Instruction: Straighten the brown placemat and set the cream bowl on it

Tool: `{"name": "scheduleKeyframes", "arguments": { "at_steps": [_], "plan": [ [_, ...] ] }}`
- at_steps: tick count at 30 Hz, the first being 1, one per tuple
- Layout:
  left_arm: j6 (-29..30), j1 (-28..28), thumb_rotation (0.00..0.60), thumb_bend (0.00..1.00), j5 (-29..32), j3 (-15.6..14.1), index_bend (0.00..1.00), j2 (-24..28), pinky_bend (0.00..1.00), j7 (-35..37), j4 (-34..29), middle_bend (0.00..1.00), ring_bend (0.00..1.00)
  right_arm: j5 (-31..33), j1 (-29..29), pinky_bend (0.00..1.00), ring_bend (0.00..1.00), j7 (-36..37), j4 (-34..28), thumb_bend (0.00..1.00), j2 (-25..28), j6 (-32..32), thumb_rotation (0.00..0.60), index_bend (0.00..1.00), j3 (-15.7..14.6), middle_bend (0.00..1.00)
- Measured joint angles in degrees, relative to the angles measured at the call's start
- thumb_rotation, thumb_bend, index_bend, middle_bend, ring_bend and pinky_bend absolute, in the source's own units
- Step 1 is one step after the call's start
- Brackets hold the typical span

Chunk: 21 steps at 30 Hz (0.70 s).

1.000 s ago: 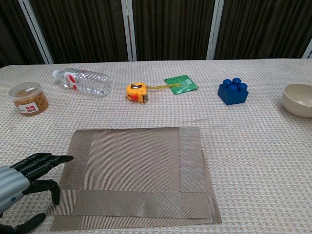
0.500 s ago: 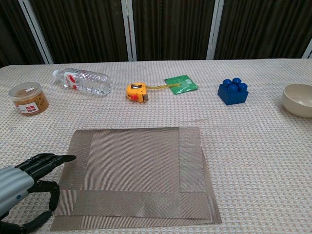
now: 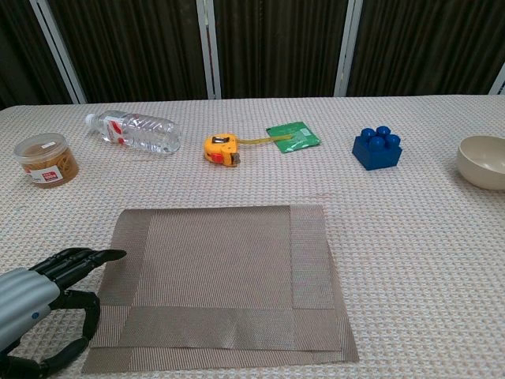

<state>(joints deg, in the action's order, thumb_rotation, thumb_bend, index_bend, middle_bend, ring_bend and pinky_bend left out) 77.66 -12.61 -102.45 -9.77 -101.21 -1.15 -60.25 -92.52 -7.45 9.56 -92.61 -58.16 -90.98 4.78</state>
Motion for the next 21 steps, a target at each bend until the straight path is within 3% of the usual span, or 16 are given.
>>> {"name": "scheduleKeyframes", "arguments": {
  "at_steps": [11,17,21],
  "plan": [
    [0.5,-1.8,0.6,0.56,1.0,2.3,0.66,1.7,0.0,1.9,-6.4,0.0,0.0,-0.1,0.1,0.0,0.0,-0.3,0.0,0.04,-0.1,-0.2,0.6,0.0,0.2,0.0],
    [-2.0,-5.6,0.6,0.57,3.2,7.1,0.69,4.1,0.0,2.0,-14.6,0.0,0.0,0.3,0.1,0.0,0.0,-0.6,0.3,0.04,-0.3,0.1,0.6,0.0,0.4,0.0],
    [-6.4,-9.2,0.6,0.58,7.2,12.5,0.69,7.1,0.0,0.0,-21.3,0.0,0.0,0.4,0.0,0.0,0.0,-0.8,0.6,0.04,-0.4,0.3,0.6,0.0,0.4,0.0]
  ]
}}
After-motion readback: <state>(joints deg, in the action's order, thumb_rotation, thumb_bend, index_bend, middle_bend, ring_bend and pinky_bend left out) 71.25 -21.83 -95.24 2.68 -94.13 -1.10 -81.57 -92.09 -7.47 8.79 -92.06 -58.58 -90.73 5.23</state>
